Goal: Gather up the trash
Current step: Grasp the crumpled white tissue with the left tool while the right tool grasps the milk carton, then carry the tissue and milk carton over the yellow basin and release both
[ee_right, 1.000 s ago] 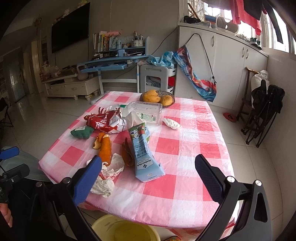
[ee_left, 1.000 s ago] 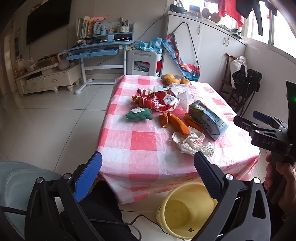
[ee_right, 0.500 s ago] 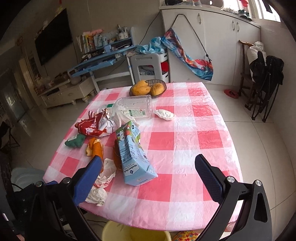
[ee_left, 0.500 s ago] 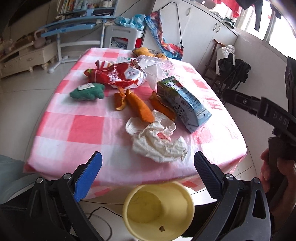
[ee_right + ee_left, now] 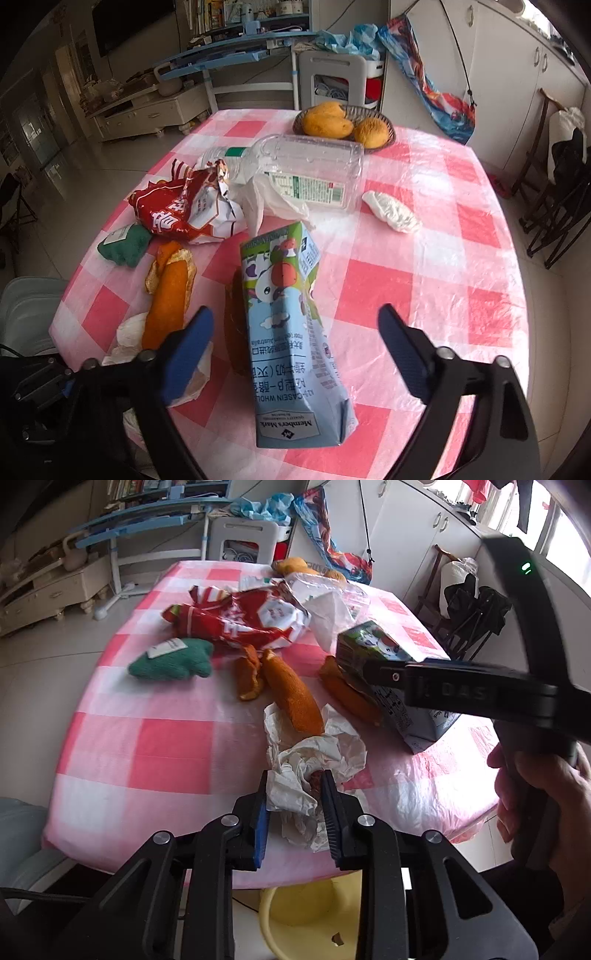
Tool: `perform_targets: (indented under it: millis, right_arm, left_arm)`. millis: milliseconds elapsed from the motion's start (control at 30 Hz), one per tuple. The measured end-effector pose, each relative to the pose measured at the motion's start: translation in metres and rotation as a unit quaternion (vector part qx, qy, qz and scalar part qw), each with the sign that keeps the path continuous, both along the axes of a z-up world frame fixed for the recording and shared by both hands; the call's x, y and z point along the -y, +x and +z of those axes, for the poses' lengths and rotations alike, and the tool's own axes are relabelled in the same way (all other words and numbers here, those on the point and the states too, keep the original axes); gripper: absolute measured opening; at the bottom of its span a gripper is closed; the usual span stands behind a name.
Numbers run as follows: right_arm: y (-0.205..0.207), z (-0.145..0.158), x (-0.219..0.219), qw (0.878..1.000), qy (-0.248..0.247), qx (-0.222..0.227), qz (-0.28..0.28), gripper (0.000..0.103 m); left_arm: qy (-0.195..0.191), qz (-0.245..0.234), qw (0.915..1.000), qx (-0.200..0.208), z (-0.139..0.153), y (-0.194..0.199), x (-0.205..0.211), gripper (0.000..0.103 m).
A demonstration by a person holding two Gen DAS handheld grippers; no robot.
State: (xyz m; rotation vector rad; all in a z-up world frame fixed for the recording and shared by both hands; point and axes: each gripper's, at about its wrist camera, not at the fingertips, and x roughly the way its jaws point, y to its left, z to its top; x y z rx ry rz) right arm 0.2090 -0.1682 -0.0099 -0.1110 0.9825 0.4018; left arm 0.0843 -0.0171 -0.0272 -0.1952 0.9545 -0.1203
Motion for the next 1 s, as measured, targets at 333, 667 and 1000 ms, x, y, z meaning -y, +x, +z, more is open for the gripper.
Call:
perform_targets:
  millis: [333,667,1000]
  right_arm:
    - [-0.008,0.002,0.044,0.993,0.102,-0.037,-0.048,0.029]
    - [-0.009,0.001,0.048,0.989,0.122,-0.058,-0.062,0.03]
    - [-0.006,-0.005,0.048,0.99,0.115,-0.056,-0.059,0.03]
  left_arm:
    - [-0.014,0.018,0.9997,-0.002,-0.004,-0.011,-0.017,0.042]
    - [0.023,0.006,0.9997,0.009,-0.011,-0.007,0.007,0.076]
    - [0.045,-0.032,0.9982,0.024,-0.007,-0.008,0.026,0.035]
